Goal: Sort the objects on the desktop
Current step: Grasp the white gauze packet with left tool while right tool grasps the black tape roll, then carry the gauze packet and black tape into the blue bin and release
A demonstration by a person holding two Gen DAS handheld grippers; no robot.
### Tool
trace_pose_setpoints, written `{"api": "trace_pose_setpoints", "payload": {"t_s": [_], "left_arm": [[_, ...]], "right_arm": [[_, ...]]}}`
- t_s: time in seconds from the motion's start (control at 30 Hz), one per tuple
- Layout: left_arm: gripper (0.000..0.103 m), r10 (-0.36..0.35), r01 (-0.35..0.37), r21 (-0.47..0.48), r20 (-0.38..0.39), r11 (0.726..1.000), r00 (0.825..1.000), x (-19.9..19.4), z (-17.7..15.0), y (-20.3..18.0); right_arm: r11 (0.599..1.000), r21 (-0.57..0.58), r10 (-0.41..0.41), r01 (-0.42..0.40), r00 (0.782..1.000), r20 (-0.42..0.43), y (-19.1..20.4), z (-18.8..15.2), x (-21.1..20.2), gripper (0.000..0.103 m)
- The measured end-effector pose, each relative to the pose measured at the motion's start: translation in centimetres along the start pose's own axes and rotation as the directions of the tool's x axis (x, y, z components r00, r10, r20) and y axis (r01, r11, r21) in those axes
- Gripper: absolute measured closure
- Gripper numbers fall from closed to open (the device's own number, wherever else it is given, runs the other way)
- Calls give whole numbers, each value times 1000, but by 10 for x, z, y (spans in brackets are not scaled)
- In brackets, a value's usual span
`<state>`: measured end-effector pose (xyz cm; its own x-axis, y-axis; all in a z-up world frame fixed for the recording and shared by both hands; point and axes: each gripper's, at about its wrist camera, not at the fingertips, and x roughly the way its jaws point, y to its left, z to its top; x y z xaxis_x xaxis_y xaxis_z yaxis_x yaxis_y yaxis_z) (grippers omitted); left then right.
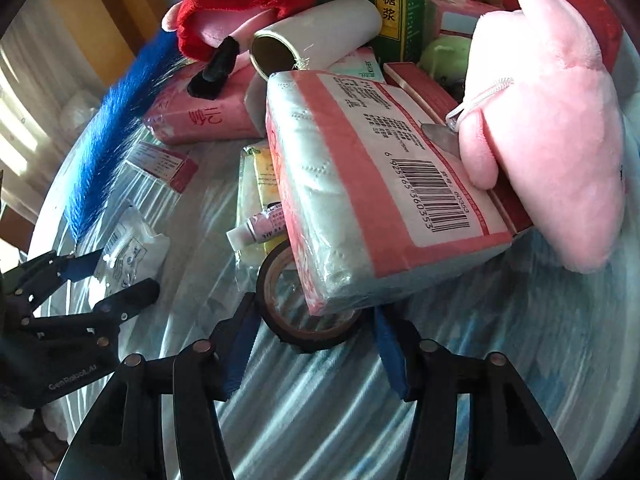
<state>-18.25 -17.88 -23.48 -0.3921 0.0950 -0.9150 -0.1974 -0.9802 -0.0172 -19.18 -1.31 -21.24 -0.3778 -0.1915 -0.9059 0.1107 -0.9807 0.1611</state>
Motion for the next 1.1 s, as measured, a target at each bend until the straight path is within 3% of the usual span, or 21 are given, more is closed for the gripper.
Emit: {"api": "trace_pose_setpoints", "payload": {"t_s": [0.07,0.13,0.23,0.27,0.3,0.33,0.43,0.63,0.73,0.8,0.9,1.0,1.1], "left_arm": [[30,-5,5,7,2,1000,1000,1,-1,-4],[20,-9,9,16,5,1000,1000,1,-2,-7],[20,-7,8,5,-10,1000,1000,0,-1,-9],[21,-4,4,0,-14,1000,1000,-1,-1,-9],[31,1,-1,-6,-13,1000,1000,-3,-1,-8],[48,4,-4,-14,-9,1000,1000,-7,-2,-7],[53,-51,51,-69,-3,996,999,-19,-7,-3],[53,-39,43,-40,101,998,994,-70,-16,-20],[53,-45,49,-17,171,999,984,-103,-15,-35],[53,-51,52,2,212,999,976,-120,-10,-29],[53,-73,67,33,271,997,960,-141,4,-53],[53,-98,79,71,330,994,939,-167,14,-84],[53,-129,94,110,382,989,915,-189,22,-120]], "right_arm": [[1000,12,-7,7,1000,9,-3,3,-2,33],[1000,29,5,-6,1000,9,-6,6,-3,31],[1000,16,-8,7,1000,11,-7,7,-4,32],[1000,6,-7,6,1000,11,-5,6,-6,41],[1000,-5,-2,2,1000,10,-2,6,-9,47],[1000,-21,-17,17,1000,8,1,5,-12,47],[999,-45,3,-3,1000,6,7,2,-26,47],[997,-68,44,-42,999,29,6,-32,-71,47],[996,-78,42,-36,995,86,-11,-53,-94,47],[997,-80,33,-22,990,139,-2,-54,-111,47],[996,-86,4,16,974,225,4,-44,-126,47],[994,-90,-33,64,950,312,13,-34,-141,47],[989,-87,-74,118,915,397,-8,-39,-193,47]]}}
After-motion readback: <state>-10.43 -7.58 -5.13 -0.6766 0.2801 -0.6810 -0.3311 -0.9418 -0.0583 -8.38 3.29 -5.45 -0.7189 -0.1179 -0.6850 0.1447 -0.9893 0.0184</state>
